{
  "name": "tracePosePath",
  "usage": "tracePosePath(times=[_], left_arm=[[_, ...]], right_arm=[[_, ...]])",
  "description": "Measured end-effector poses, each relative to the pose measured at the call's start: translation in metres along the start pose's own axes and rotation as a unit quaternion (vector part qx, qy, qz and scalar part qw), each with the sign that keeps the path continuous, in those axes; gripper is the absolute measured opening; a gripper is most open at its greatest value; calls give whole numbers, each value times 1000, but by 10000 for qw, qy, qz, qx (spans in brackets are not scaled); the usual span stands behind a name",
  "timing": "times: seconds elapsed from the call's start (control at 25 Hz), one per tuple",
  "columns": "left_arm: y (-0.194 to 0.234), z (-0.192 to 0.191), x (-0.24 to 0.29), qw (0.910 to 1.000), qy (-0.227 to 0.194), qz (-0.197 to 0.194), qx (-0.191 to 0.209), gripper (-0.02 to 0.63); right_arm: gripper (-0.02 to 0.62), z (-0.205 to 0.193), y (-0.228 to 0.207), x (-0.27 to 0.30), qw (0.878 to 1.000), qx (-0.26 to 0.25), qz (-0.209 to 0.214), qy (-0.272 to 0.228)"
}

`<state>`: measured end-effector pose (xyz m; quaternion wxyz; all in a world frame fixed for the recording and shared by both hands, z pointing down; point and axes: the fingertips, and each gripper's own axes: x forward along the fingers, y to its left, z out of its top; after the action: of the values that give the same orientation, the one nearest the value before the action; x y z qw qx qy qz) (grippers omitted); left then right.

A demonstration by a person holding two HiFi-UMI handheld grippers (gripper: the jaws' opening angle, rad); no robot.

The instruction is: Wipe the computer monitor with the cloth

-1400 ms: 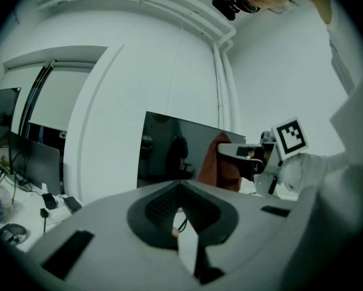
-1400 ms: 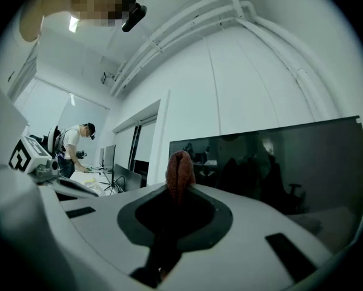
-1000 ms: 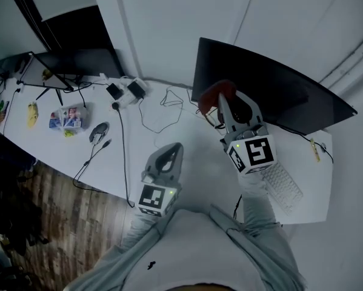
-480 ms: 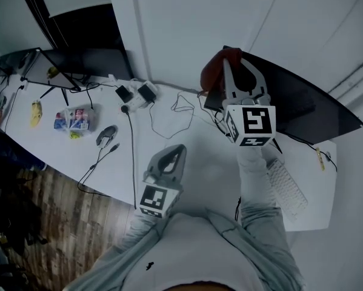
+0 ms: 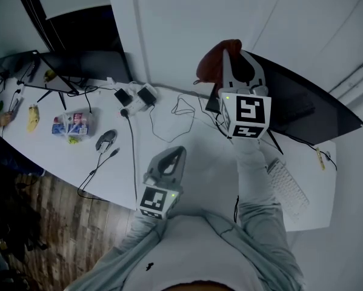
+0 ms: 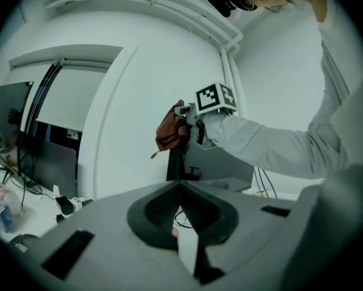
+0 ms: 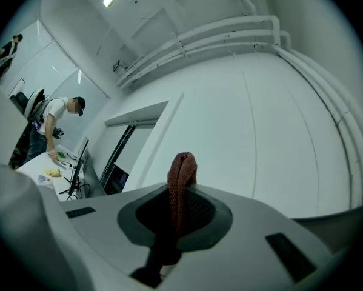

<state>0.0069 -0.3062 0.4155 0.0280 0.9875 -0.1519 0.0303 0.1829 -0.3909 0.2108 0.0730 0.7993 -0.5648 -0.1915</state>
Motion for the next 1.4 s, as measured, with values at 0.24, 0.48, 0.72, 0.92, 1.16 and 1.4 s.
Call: tracePosePath(times=[0.24,0.48,0.72,0.92,1.16,1.4], left_arm=[[4,-3,0,10000,6,2,-71,21],[11,-8,2,10000,58,2,-70,21],[19,-13,1,9999,121,39,-66,21],[30,-22,0,9997,193,139,-88,21],[42,-31,0,9992,289,235,-138,21],[51,-46,3,9979,480,343,-266,21]], right_arm=[[35,-8,3,1,9999,-28,3,110],[35,-33,12,1,9993,37,87,366],[35,-62,22,-5,9978,97,160,629],[35,-93,31,-9,9959,141,215,864],[35,-130,44,-15,9933,23,196,1143],[35,-167,60,-22,9896,88,256,1413]])
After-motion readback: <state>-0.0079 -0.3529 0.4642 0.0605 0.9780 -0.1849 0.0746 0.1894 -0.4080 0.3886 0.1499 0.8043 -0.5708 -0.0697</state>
